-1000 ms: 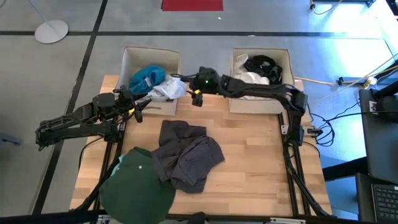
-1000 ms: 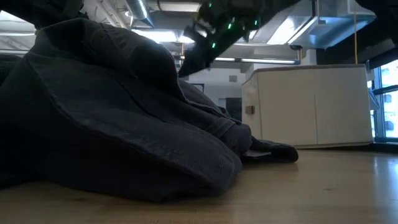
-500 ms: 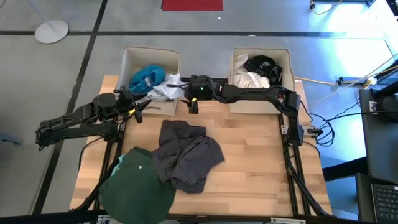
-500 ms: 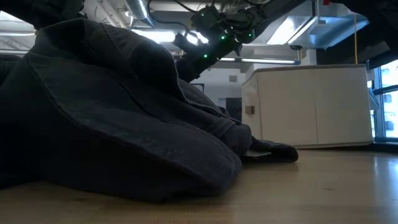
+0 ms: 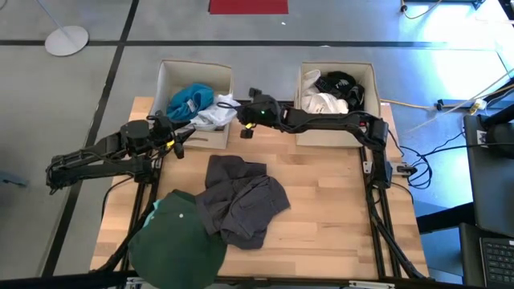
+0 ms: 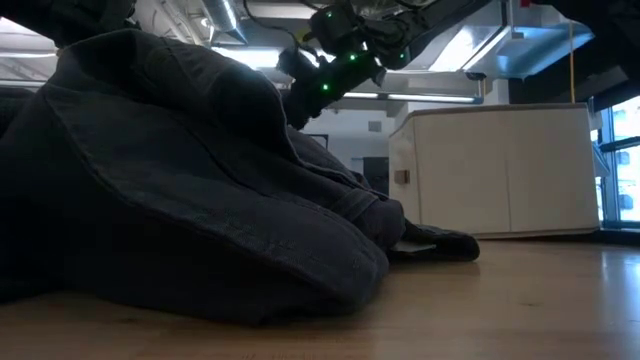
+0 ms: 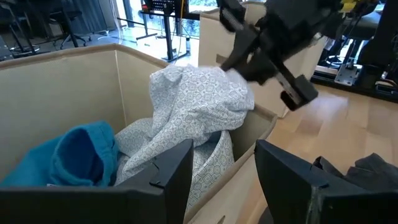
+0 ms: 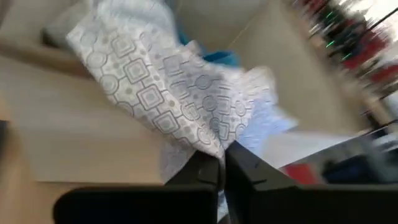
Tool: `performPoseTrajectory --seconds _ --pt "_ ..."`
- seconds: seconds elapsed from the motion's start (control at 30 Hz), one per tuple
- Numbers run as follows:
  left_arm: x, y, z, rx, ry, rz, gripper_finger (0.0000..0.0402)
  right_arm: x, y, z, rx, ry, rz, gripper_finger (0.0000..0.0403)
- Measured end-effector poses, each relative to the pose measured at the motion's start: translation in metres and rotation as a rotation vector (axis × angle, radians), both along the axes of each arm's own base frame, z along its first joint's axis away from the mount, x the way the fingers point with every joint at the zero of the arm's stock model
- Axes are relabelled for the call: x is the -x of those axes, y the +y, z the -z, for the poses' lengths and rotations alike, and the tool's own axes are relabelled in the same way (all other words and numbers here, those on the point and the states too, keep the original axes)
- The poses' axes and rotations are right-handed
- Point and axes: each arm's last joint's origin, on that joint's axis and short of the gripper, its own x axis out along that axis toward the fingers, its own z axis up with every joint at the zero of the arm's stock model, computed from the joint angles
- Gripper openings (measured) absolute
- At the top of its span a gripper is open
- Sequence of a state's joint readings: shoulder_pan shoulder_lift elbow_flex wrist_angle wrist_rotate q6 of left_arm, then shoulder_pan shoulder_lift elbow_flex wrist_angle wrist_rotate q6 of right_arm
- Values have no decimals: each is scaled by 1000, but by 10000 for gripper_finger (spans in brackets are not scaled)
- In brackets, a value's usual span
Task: Sort clothes
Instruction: Adjust the patterned white dress in the laundry bin
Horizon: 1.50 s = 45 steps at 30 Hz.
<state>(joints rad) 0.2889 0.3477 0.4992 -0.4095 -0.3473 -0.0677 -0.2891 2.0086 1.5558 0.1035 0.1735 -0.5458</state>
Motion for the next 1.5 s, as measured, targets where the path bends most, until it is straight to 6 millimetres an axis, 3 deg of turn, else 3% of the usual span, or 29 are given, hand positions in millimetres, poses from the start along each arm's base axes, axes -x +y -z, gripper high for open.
performPoseTrajectory --seconds 0.17,0.27,0.37,0.47,0.8,0.97,1.17,1.37,1.5 --pt "0 0 0 0 0 0 162 -4 11 -30 173 -166 -48 29" --pt "0 0 0 -4 2 1 162 -7 17 -43 213 -299 -132 21" --pt "0 0 0 -7 4 2 162 -12 17 -43 232 -402 -262 6" --pt "0 0 0 -7 4 2 162 -22 15 -29 238 -426 -298 11" --pt "0 0 0 3 -3 -1 162 -50 -6 -20 205 -447 -175 34" --pt "0 0 0 4 -2 -1 162 -55 -9 -28 5 -354 -155 43" --pt "0 0 0 6 -2 -2 162 -54 -11 -36 -116 -281 -105 126" --pt "0 0 1 18 2 -4 162 -51 -12 -59 -123 -242 -36 230" --pt "1 0 5 43 26 -10 162 -48 -12 -73 -134 -171 2 270"
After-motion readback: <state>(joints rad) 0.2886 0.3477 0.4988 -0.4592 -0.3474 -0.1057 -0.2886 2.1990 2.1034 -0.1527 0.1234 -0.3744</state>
